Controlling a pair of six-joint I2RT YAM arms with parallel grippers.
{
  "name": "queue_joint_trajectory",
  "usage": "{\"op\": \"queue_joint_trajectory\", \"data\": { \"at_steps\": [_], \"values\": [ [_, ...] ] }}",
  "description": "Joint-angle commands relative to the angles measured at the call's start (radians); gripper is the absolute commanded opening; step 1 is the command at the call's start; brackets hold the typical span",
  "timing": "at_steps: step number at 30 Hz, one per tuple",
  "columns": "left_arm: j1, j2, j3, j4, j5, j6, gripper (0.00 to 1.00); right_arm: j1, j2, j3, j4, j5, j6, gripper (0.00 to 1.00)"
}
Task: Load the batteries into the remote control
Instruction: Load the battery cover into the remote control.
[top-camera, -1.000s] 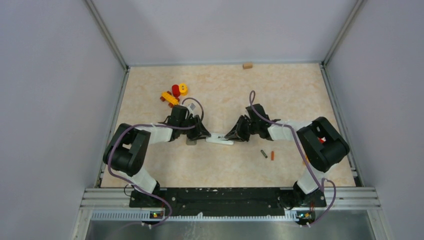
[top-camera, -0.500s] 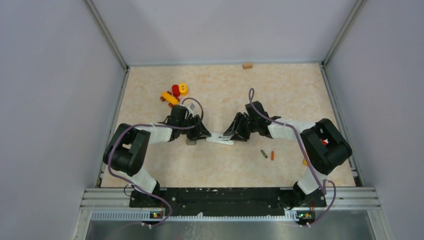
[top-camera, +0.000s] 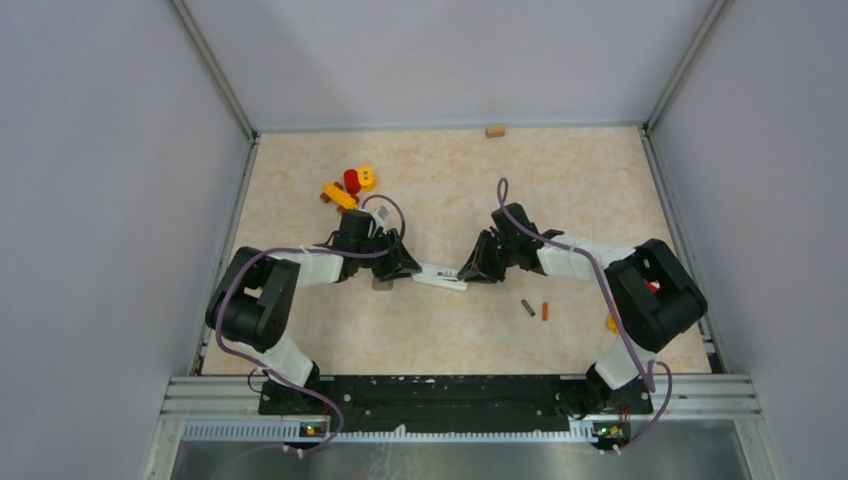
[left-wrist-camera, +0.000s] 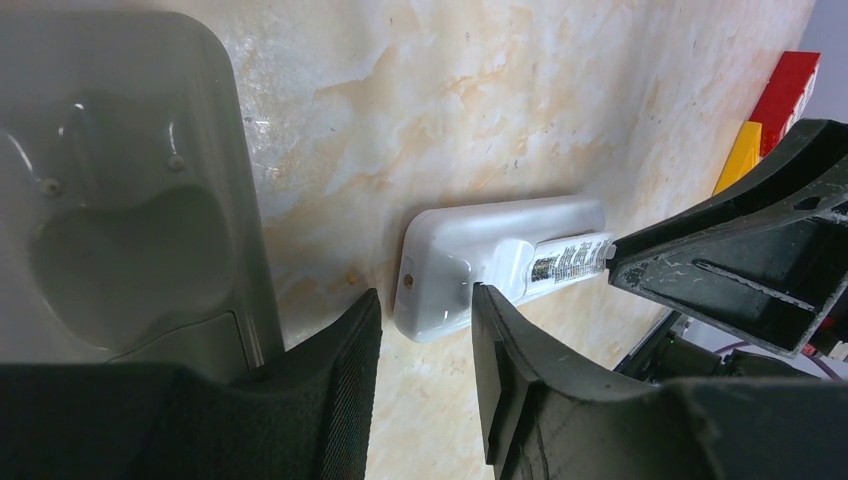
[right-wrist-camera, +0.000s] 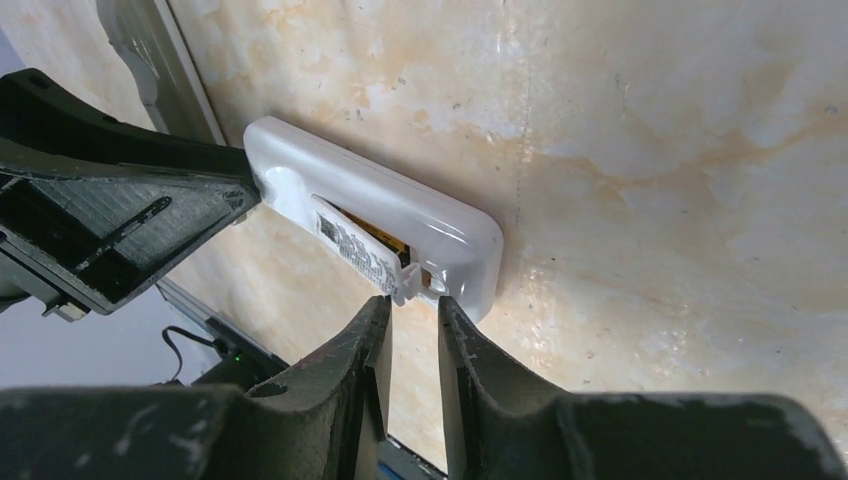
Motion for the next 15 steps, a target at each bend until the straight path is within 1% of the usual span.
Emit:
{"op": "queue_joint_trajectory", "data": {
  "at_steps": [1,10,15],
  "values": [
    [0.009,-0.014,-0.011,-0.012,-0.022,0.026,0.43,0.003,-0.02,0.063,0.0,0.015,-0.032,0.23],
    [0.009,-0.008,-0.01,-0.009,-0.018,0.027,0.43,0.003,-0.003,0.092,-0.013,0.023,-0.052,0.21],
    [0.009,-0.004,-0.01,-0.008,-0.014,0.027,0.43,0.003,0.011,0.104,-0.027,0.027,-0.059,0.17]
  ]
}}
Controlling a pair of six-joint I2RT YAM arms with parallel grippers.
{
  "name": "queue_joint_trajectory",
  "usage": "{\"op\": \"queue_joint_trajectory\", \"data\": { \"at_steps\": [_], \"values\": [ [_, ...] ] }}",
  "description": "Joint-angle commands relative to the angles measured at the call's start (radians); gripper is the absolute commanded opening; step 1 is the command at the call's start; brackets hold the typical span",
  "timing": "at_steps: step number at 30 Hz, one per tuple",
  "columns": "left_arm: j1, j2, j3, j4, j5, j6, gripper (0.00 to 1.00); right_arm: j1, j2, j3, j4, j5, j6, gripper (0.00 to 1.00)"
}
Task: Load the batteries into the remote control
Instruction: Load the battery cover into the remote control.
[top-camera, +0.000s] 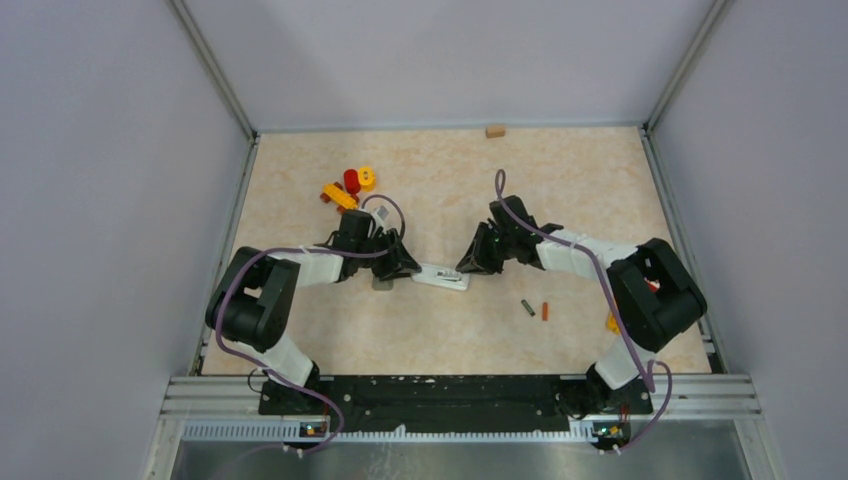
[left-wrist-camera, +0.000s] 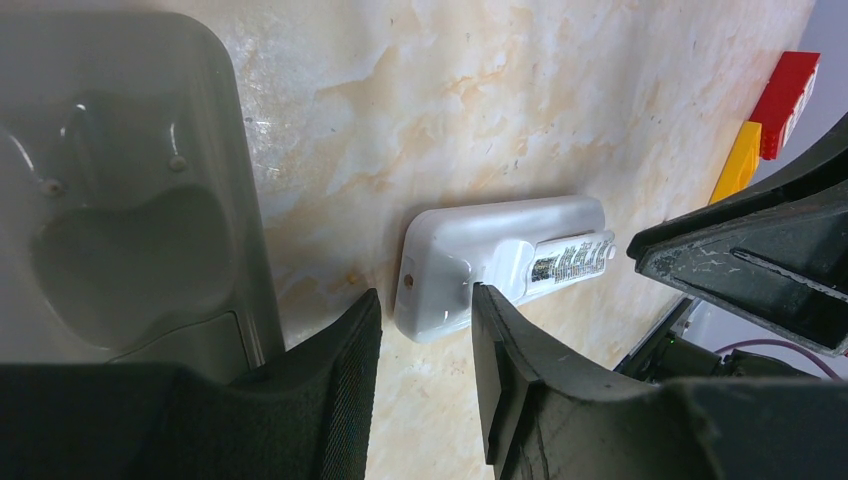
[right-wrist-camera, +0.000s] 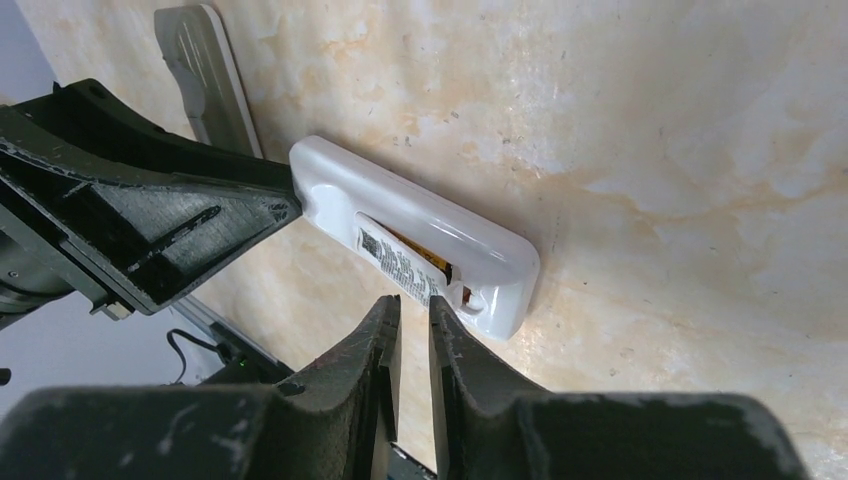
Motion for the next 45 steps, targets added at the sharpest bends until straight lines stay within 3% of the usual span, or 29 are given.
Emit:
{"op": "queue_joint_trajectory", "data": {
  "at_steps": [1,10,15,25,31,35,45],
  "values": [
    [0.008,-0.003,-0.01,-0.008,-0.015,0.028,0.43,0.003,0.008,0.048,-0.011,0.02,-0.02,0.17],
    [0.01,0.0,-0.011,-0.006,-0.015,0.031,0.43,0.006,-0.016,0.048,-0.035,0.065,-0.037,0.27],
    [0.009,0.0,-0.009,-0.005,-0.009,0.029,0.43,0.012,0.011,0.046,-0.03,0.053,-0.037,0.28],
    [0.009,0.001,-0.017,0.008,0.005,0.02,0.43,0.024,0.031,0.034,0.019,0.01,-0.013,0.2],
    [0.009,0.003,-0.026,0.022,0.013,0.013,0.42,0.036,0.033,0.027,0.036,-0.001,0.012,0.05],
    [0.009,0.002,-0.034,0.033,0.019,0.008,0.4,0.043,0.03,0.021,0.038,-0.009,0.034,0.01],
    [0.009,0.003,-0.055,0.068,0.039,-0.008,0.35,0.056,0.033,-0.027,0.082,-0.025,0.111,0.0]
  ]
}}
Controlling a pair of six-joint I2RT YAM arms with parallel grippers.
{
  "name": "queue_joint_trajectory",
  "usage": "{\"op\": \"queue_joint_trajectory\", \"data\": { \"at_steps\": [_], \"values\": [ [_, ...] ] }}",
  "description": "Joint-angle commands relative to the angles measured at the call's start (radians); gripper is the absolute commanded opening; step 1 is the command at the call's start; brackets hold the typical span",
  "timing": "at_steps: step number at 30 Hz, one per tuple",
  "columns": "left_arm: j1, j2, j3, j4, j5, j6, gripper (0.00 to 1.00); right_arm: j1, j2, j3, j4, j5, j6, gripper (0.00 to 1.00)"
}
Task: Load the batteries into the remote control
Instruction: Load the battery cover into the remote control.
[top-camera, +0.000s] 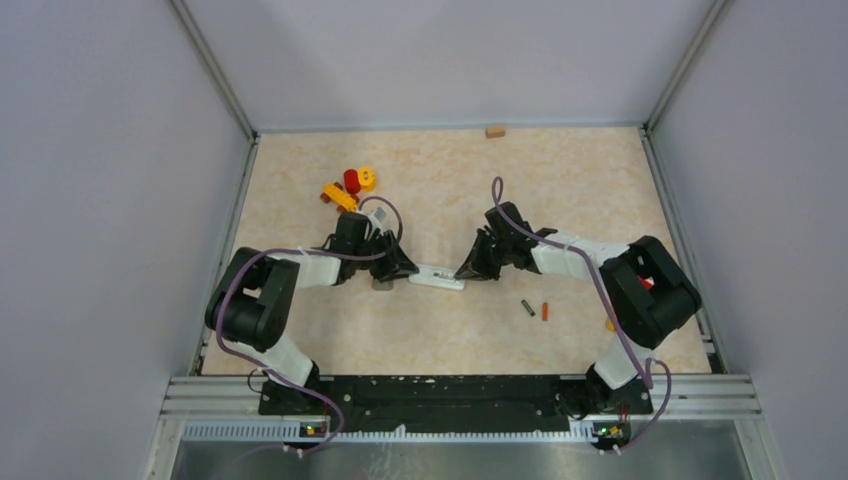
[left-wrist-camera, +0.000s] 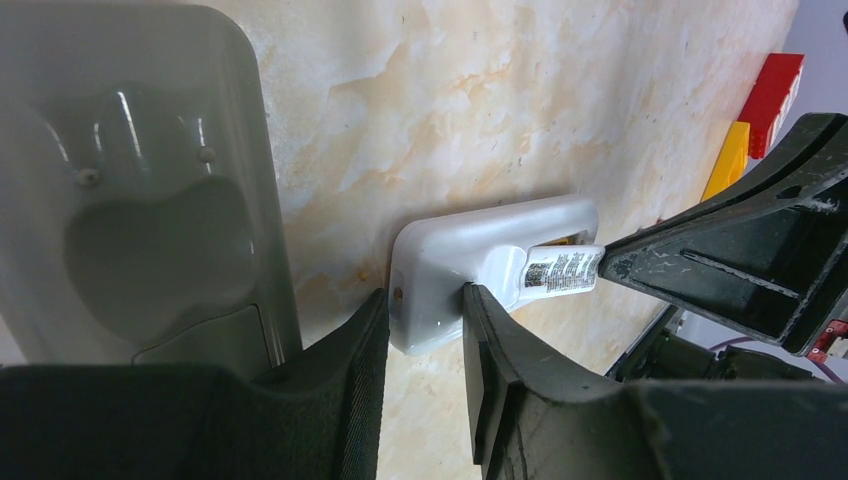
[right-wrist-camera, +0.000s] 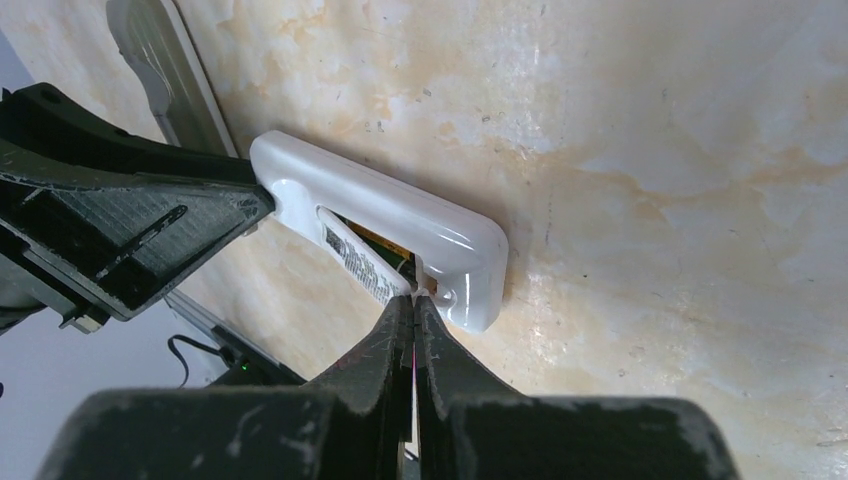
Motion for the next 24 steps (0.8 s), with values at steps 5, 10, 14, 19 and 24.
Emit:
{"op": "queue_joint_trajectory", "data": {
  "at_steps": [5,10,14,19,24],
  "values": [
    [-0.003,0.003,-0.022,0.017,0.012,-0.002,0.35,0.031,0.014,-0.014,0.058,-0.009,0.044,0.0],
    [-0.003,0.004,-0.019,0.016,0.011,0.0,0.35,0.032,0.025,0.021,-0.003,0.051,-0.006,0.0],
    [-0.002,0.008,-0.016,0.015,0.011,0.002,0.35,0.037,0.033,0.022,0.009,0.081,-0.05,0.0],
    [-0.002,0.012,-0.011,0.015,0.013,0.002,0.36,0.055,0.057,0.054,-0.017,0.096,-0.083,0.0],
    [-0.003,0.011,-0.013,0.016,0.011,0.001,0.36,0.072,0.069,0.081,-0.086,0.138,-0.111,0.05]
  ]
}}
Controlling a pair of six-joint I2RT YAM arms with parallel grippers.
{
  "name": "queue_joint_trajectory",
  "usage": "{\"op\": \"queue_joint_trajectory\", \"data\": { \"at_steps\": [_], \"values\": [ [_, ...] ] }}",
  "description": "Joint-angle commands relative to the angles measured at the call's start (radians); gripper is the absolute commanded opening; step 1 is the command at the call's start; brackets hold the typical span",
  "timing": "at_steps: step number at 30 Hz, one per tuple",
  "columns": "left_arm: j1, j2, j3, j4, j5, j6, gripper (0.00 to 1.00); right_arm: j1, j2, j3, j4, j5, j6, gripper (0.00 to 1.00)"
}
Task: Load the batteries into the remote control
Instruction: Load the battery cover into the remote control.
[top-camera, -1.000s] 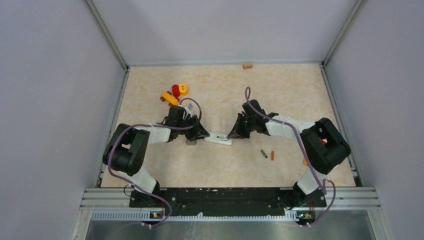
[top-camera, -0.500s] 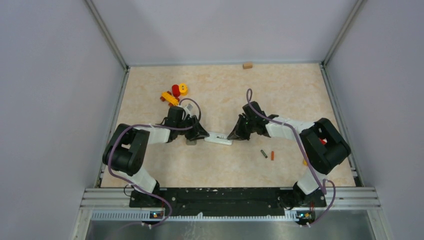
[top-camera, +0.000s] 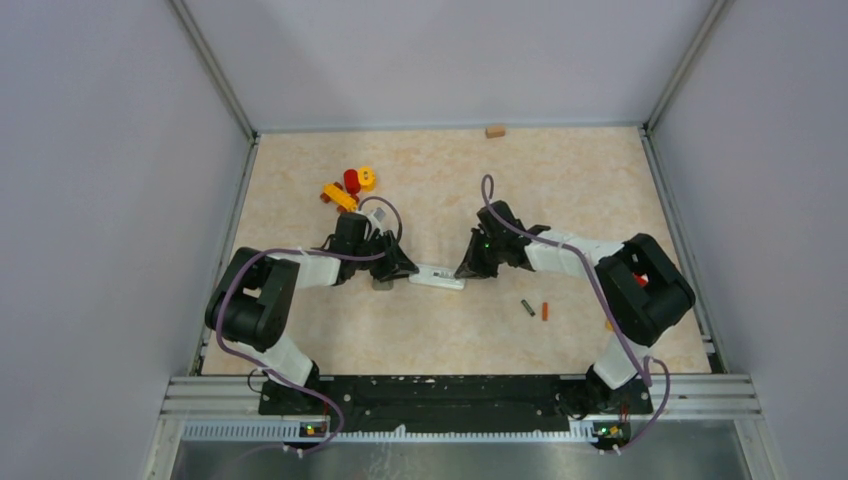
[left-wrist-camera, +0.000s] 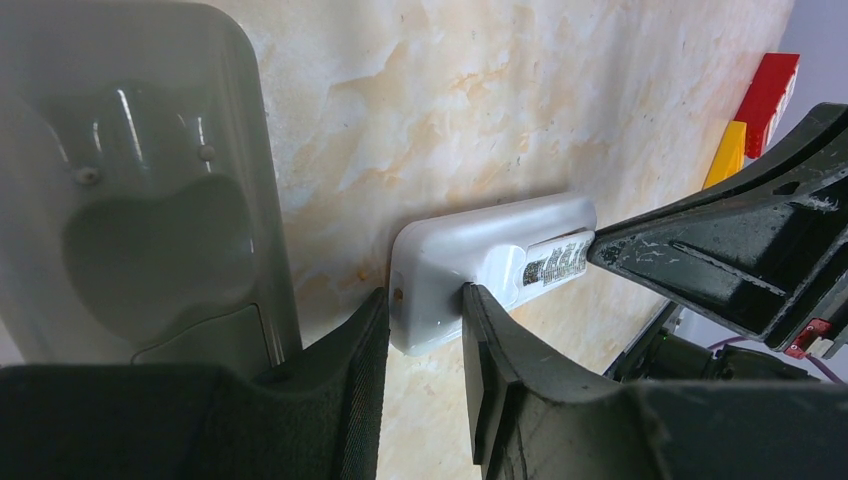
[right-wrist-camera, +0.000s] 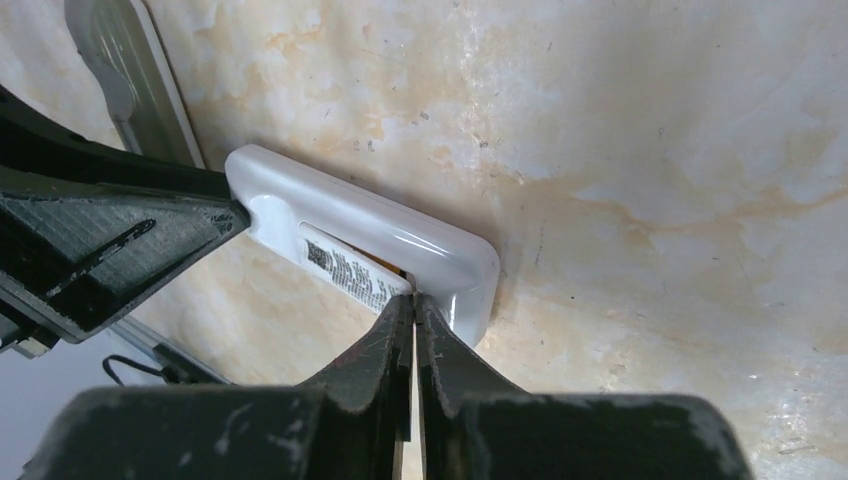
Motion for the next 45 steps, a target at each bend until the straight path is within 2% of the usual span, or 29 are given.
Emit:
{"op": "queue_joint_trajectory", "data": {
  "at_steps": [1,5,8,24,29,34,37,39,40,41,42,45],
  "values": [
    [-0.006,0.011,-0.007,0.005,0.003,0.004,0.36,0.048,0.045,0.058,-0.074,0.08,-0.061,0.07],
    [-0.006,0.008,-0.005,0.006,0.001,0.002,0.36,0.088,0.076,0.122,-0.174,0.162,-0.108,0.15],
    [-0.006,0.005,-0.006,0.005,-0.002,0.001,0.36,0.126,0.101,0.161,-0.231,0.234,-0.123,0.17],
    [-0.006,-0.011,-0.003,-0.011,-0.02,0.017,0.4,0.256,0.237,0.281,-0.439,0.57,-0.153,0.19],
    [-0.002,-0.04,-0.001,-0.018,-0.021,0.02,0.42,0.257,0.211,0.26,-0.41,0.557,-0.15,0.22],
    [0.022,-0.116,0.021,-0.063,-0.027,0.018,0.5,0.246,0.084,0.234,-0.286,0.495,-0.163,0.25],
    [0.035,-0.182,0.049,-0.112,-0.046,0.016,0.58,0.216,-0.031,0.206,-0.185,0.439,-0.208,0.33],
    [0.042,-0.233,0.062,-0.139,-0.06,0.019,0.63,0.195,-0.1,0.167,-0.085,0.383,-0.291,0.47],
    [0.047,-0.26,0.069,-0.16,-0.077,0.025,0.66,0.191,-0.12,0.161,-0.046,0.312,-0.367,0.6],
    [0.051,-0.285,0.078,-0.182,-0.106,0.027,0.68,0.188,-0.12,0.164,-0.032,0.275,-0.441,0.8],
    [0.057,-0.312,0.087,-0.24,-0.14,0.028,0.71,0.19,-0.113,0.175,-0.039,0.245,-0.519,0.91],
    [0.081,-0.393,0.098,-0.362,-0.275,0.02,0.83,0.192,-0.091,0.174,-0.049,0.211,-0.696,0.93]
  ]
}}
